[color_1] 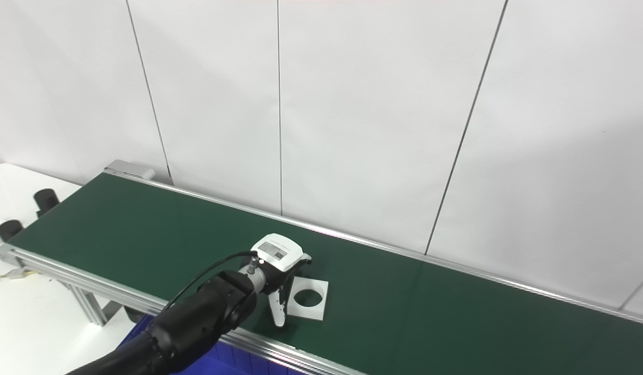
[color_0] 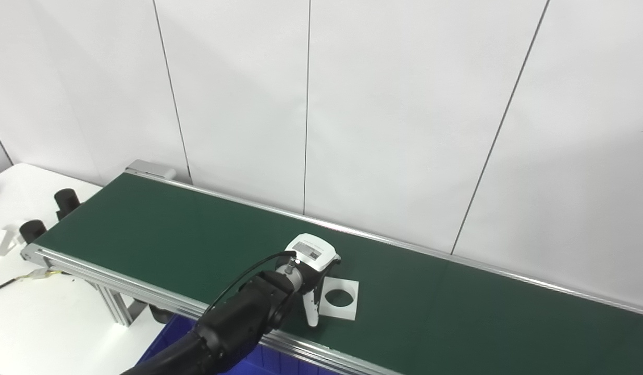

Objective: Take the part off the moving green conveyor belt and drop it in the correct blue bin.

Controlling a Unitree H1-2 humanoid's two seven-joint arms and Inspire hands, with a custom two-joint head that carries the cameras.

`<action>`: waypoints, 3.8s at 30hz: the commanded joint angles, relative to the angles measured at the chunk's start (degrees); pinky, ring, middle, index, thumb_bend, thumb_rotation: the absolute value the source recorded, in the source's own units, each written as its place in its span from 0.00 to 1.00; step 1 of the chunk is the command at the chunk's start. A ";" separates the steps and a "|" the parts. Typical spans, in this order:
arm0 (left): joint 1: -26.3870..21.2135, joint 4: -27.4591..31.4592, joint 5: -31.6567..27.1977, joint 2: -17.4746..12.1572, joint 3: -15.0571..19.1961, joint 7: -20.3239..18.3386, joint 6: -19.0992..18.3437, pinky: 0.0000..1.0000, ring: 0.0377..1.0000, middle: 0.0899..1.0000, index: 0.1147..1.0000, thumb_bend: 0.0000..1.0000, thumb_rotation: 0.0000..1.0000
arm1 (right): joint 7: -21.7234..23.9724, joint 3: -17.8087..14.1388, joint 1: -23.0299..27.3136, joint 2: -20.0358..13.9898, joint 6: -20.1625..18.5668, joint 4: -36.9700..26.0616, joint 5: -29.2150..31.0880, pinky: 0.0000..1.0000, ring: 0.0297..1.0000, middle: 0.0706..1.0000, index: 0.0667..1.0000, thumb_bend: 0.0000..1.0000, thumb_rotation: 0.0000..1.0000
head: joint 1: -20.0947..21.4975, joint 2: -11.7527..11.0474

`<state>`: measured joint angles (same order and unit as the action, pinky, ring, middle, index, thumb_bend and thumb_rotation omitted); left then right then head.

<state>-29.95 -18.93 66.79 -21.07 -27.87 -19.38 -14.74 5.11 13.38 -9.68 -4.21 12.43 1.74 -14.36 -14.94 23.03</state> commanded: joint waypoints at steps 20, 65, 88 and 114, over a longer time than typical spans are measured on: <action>-0.74 6.28 -9.09 0.13 0.20 -9.69 1.27 0.83 0.87 0.88 0.84 1.00 0.39 | -2.01 0.39 -0.15 1.43 1.49 -2.35 -1.41 0.69 0.78 0.83 0.90 0.53 0.25 | 1.58 0.94; -2.20 2.80 -10.79 11.92 -5.44 -2.15 0.35 0.82 0.84 0.86 0.86 1.00 0.37 | -2.68 1.56 -1.01 2.69 1.33 -4.52 -1.84 0.69 0.78 0.82 0.89 0.57 0.15 | 7.26 2.36; -2.58 -11.23 -9.43 11.49 -7.14 22.59 10.33 0.53 0.46 0.41 0.45 0.52 0.00 | -2.86 1.70 -1.77 3.49 1.57 -5.44 -2.22 0.68 0.77 0.82 0.89 0.58 0.19 | 9.13 3.53; 0.25 2.11 -12.35 8.28 -3.54 17.95 11.09 0.53 0.44 0.40 0.45 0.52 0.00 | -2.67 1.45 -2.05 3.30 1.49 -5.73 -1.89 0.68 0.77 0.82 0.90 0.60 0.20 | 10.98 4.92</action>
<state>-28.18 -20.02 55.13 -12.36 -32.68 -1.45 -3.16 2.90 14.82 -12.18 -1.17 12.40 -2.20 -16.86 -3.96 27.86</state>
